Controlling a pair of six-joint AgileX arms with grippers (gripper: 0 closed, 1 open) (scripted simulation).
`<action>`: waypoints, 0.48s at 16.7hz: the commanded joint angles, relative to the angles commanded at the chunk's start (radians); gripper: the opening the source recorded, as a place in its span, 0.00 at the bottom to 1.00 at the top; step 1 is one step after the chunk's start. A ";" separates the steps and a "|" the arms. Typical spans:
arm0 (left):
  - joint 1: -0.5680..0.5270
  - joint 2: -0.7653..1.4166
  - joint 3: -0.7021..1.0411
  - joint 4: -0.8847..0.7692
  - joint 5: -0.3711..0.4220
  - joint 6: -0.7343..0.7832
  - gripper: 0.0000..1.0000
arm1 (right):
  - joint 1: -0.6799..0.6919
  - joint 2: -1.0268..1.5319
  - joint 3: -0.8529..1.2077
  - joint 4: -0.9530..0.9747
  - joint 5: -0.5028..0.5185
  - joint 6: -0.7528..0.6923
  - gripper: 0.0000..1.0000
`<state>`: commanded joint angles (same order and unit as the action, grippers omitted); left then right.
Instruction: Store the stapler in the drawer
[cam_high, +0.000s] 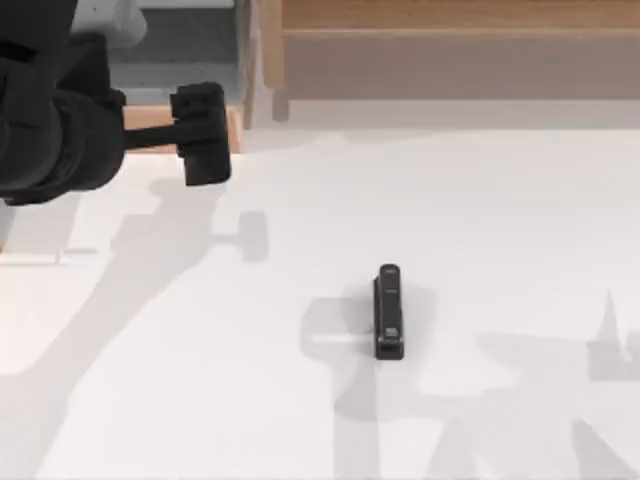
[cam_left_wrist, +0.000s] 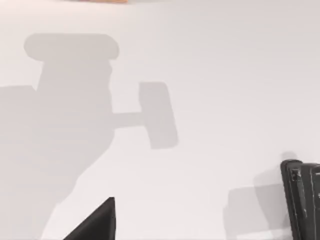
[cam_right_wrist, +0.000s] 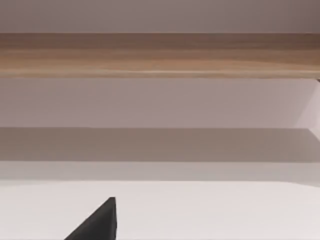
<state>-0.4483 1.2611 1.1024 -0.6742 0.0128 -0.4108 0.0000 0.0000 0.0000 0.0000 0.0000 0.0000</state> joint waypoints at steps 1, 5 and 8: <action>-0.034 0.102 0.088 -0.054 0.000 -0.033 1.00 | 0.000 0.000 0.000 0.000 0.000 0.000 1.00; -0.165 0.491 0.427 -0.260 -0.001 -0.161 1.00 | 0.000 0.000 0.000 0.000 0.000 0.000 1.00; -0.248 0.746 0.650 -0.395 -0.003 -0.245 1.00 | 0.000 0.000 0.000 0.000 0.000 0.000 1.00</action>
<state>-0.6965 2.0072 1.7521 -1.0690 0.0094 -0.6557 0.0000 0.0000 0.0000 0.0000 0.0000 0.0000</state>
